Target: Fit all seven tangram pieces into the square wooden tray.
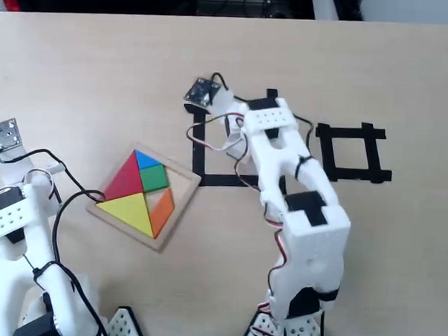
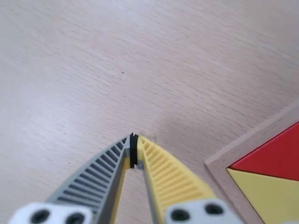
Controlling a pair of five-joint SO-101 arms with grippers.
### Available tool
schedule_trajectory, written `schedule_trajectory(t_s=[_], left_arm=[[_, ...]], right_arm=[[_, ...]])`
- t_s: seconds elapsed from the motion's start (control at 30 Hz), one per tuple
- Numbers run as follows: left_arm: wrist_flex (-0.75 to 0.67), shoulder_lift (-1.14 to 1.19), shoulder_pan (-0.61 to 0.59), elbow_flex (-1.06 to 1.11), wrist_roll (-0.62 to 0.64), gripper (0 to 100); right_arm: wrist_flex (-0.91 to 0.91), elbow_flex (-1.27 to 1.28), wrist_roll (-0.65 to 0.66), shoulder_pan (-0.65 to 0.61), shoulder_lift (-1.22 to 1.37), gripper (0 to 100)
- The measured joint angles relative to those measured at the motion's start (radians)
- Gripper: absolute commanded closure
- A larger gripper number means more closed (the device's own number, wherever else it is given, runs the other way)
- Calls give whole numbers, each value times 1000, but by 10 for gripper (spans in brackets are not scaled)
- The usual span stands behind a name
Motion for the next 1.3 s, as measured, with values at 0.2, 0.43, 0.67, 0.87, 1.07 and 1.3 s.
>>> schedule_trajectory(t_s=[0.2,0.43,0.67,0.87,1.07,1.3], left_arm=[[0,0,0,0,0,970],[0,0,0,0,0,970],[-6,0,0,0,0,970],[-6,0,0,0,0,970],[-6,0,0,0,0,970],[-6,0,0,0,0,970]], right_arm=[[97,-166,-20,2,94,842],[137,-270,-20,-37,209,843],[324,-338,23,-71,232,866],[509,-342,129,-104,233,905],[672,-336,173,-115,216,855],[684,-204,173,-71,-44,857]])
